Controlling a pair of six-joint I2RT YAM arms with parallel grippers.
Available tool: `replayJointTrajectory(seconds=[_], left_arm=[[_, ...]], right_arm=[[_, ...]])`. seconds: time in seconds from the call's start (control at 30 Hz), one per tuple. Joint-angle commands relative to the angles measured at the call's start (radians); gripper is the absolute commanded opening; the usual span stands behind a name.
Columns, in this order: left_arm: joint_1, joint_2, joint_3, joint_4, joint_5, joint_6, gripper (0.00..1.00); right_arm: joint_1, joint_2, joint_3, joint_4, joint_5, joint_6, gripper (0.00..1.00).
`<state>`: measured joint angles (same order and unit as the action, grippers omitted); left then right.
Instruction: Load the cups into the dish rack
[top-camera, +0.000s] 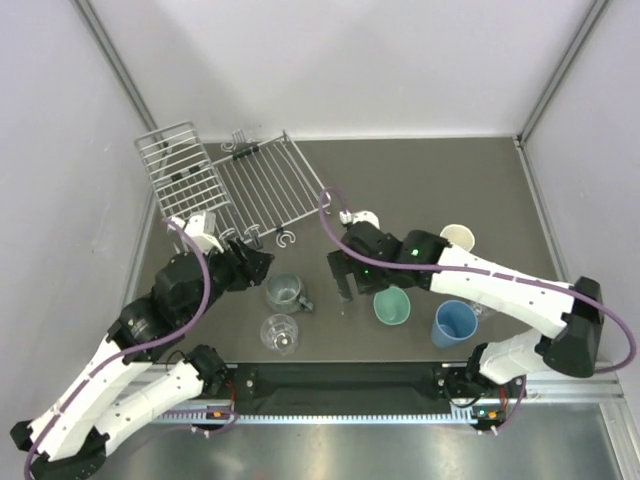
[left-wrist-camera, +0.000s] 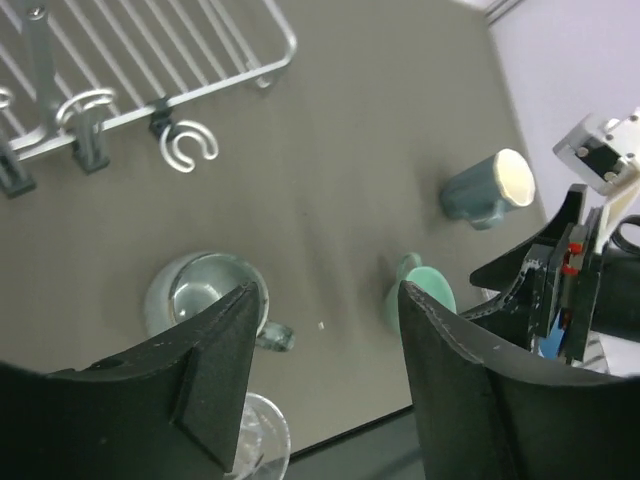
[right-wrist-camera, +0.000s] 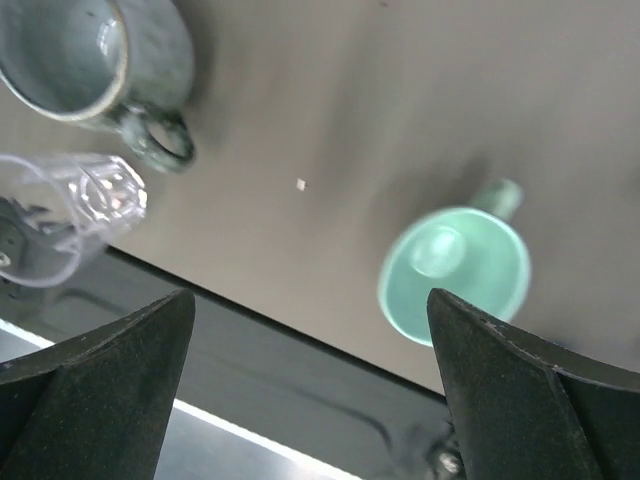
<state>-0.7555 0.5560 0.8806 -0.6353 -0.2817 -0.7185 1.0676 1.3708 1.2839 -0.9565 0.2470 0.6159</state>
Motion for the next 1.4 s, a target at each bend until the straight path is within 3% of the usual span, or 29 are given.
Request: replayJointTrajectory(seconds=[0.0, 0.33, 0.57, 0.93, 1.1, 1.37], left_arm=[[-0.002, 0.085, 0.079, -0.151, -0.060, -0.057, 0.60], [-0.002, 0.303, 0.156, -0.268, -0.056, -0.042, 0.62], [-0.002, 0.199, 0.166, -0.282, -0.138, -0.122, 0.57], [-0.002, 0.045, 0.185, -0.343, -0.214, -0.131, 0.56], [-0.002, 0.047, 0.167, -0.336, -0.192, -0.127, 0.55], [-0.002, 0.169, 0.153, -0.320, -0.159, -0.118, 0.54]], right_arm=[[0.032, 0.001, 0.039, 0.119, 0.060, 0.080, 1.00], [0.032, -0.105, -0.127, 0.275, -0.003, 0.165, 1.00], [0.048, -0.023, -0.130, 0.413, -0.048, 0.067, 0.98], [0.087, 0.166, -0.115, 0.570, -0.069, -0.001, 0.84], [0.109, 0.220, -0.100, 0.579, -0.071, 0.010, 0.80], [0.107, 0.171, -0.135, 0.573, -0.015, 0.077, 0.82]])
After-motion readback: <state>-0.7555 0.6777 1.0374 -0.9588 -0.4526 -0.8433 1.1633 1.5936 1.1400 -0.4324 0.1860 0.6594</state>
